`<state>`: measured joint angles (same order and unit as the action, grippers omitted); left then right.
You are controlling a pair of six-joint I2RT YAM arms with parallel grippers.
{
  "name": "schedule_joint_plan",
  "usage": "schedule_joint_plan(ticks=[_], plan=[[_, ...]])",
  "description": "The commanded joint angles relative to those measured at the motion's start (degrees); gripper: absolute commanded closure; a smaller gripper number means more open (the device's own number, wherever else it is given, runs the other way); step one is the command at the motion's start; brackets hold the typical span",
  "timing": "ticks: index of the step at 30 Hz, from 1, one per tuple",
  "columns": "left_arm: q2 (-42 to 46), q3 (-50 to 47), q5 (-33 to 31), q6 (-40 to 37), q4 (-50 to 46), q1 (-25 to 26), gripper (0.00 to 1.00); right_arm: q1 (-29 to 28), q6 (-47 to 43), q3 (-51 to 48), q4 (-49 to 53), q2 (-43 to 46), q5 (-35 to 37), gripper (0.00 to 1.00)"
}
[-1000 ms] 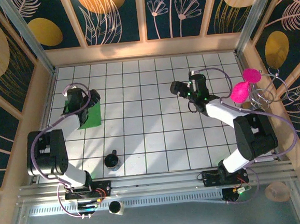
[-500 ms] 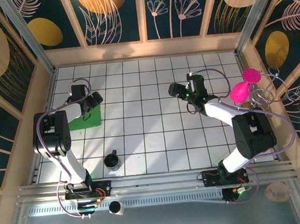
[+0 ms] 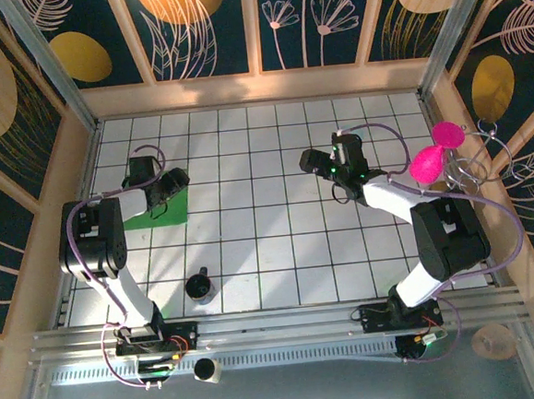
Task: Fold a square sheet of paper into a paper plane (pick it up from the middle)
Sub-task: Move the square sheet of paper to the center of the table.
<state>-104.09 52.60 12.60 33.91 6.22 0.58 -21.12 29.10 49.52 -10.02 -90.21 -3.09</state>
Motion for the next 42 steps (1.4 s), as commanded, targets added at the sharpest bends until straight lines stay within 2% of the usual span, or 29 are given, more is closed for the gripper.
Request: schedule_joint_plan(ticks=[1, 12, 17, 19, 22, 25, 32, 36, 38, 39, 42], plan=[[-2.13, -1.69, 4.64, 3.26, -6.70, 5.24, 0.23, -0.45, 1.08, 1.81, 0.40, -0.69, 0.50, 0.08], [-5.81, 2.77, 3.32, 14.04, -6.41, 23.98, 0.33, 0.17, 3.71, 1.14, 2.26, 0.29, 2.91, 0.08], [-4.32, -3.51, 7.85, 30.02, 9.68, 32.43, 0.40, 2.05, 6.09, -0.36, 2.63, 1.89, 0.66, 0.09], [-3.37, -3.56, 7.73, 32.79, 12.38, 34.03, 0.41, 2.35, 5.83, -0.17, 3.36, 1.93, -0.98, 0.11], [0.84, -2.53, 6.03, 32.52, 12.34, 34.11, 0.40, 1.38, 5.59, 1.14, 5.35, 1.51, -3.93, 0.19], [4.84, 1.75, 3.18, 26.40, 4.79, 33.22, 0.35, -1.70, 6.74, 2.23, 6.89, 0.43, -7.36, 0.27], [13.63, -0.03, -2.93, 16.72, -4.28, 23.27, 0.28, -16.64, 8.94, 9.17, 8.69, -9.99, -11.22, 0.40], [17.40, -1.34, -6.62, 12.60, -8.17, 18.89, 0.24, -22.13, 7.97, 14.88, 13.05, -15.81, -11.01, 0.45], [18.75, -2.20, -7.87, 11.41, -9.38, 17.32, 0.04, -23.56, 5.54, 17.16, 15.73, -17.21, -10.94, 0.45], [19.15, -2.52, -8.31, 11.13, -9.72, 16.87, 0.01, -23.97, 4.35, 17.95, 16.86, -17.64, -11.20, 0.45], [20.11, -3.45, -8.74, 10.06, -9.52, 16.18, 0.01, -25.55, 1.22, 19.71, 21.44, -19.04, -11.67, 0.45]])
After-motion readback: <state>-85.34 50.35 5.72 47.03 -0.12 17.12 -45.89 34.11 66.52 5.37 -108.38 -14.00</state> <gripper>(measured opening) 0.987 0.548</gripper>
